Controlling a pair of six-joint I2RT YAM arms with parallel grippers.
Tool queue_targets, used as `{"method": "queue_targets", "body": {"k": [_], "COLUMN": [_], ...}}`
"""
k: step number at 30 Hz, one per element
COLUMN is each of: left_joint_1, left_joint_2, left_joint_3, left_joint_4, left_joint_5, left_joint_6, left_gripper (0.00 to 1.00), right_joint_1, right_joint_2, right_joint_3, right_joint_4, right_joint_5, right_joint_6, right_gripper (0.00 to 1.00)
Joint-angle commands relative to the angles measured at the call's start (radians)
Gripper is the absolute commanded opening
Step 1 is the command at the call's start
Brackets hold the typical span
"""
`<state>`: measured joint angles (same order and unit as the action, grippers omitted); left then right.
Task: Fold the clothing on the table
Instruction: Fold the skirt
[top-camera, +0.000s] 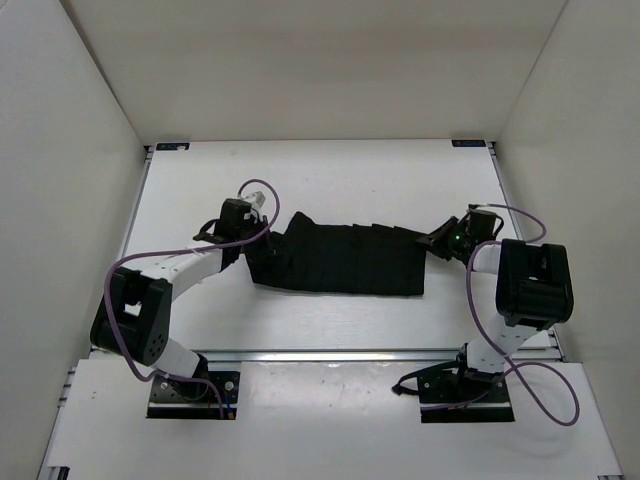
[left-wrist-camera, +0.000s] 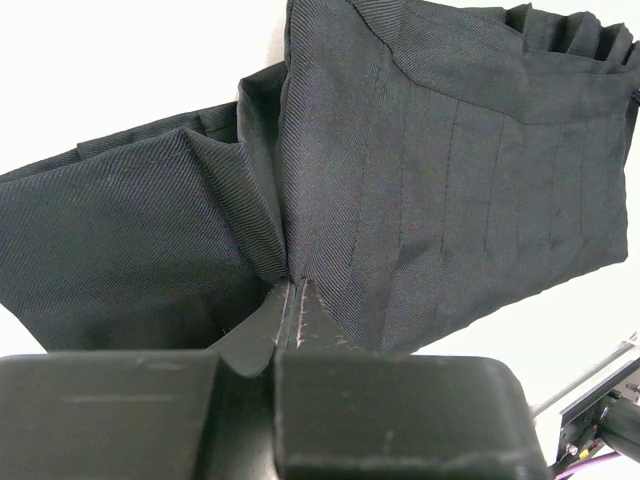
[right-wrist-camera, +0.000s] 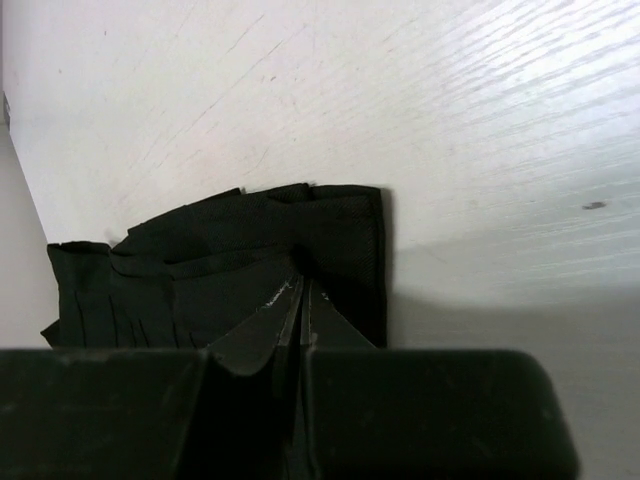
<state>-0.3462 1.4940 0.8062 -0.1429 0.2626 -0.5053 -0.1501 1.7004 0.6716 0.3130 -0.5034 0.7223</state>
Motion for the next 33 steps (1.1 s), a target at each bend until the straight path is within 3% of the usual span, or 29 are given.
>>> {"method": "queue_targets", "body": {"k": [1,6,11,21,24,27,29,30,33], "left_joint_1": [0.0,0.001,0.009,0.001,0.016,0.035,0.03,0.026,0.013], "left_joint_2": [-0.026,-0.024,-0.043,-0.265,-0.33,-0.341,-0.324,-0.318,-0.304], "left_joint_3": [-0.002,-0.007,0.001,-0.053,-0.114,-0.142,-0.13,-0.127,-0.128], "left_joint_4": [0.019,0.025,0.0,-0.044,-0.028,-0.038,-0.061,-0.07,-0.08], "left_joint_5": [0.023,0.02,0.029,0.05,0.052,0.058,0.064,0.064,0.059], "left_joint_6": [0.004,0.002,-0.002,-0.015,-0.021,-0.018,-0.01,-0.003,-0.012], "left_gripper": [0.0,0.0,0.0,0.0,0.17,0.19,0.1,0.0,0.03], "right_joint_1": [-0.011,-0.014,0.023,0.069,0.073,0.076,0.076,0.083,0.08], "right_joint_2": [-0.024,0.027,0.047,0.058,0.054,0.056,0.053,0.054,0.056], "right_joint_3": [-0.02,0.008,0.075,0.143,0.14,0.138,0.138,0.137,0.135], "right_joint_4": [0.064,0.04,-0.102,-0.232,-0.236,-0.227,-0.227,-0.232,-0.229], "right_joint_5": [0.002,-0.007,0.103,0.218,0.215,0.212,0.213,0.215,0.207], "right_joint_6": [0.009,0.005,-0.044,-0.073,-0.072,-0.07,-0.063,-0.067,-0.07], "right_gripper": [0.0,0.0,0.0,0.0,0.0,0.0,0.0,0.0,0.0]}}
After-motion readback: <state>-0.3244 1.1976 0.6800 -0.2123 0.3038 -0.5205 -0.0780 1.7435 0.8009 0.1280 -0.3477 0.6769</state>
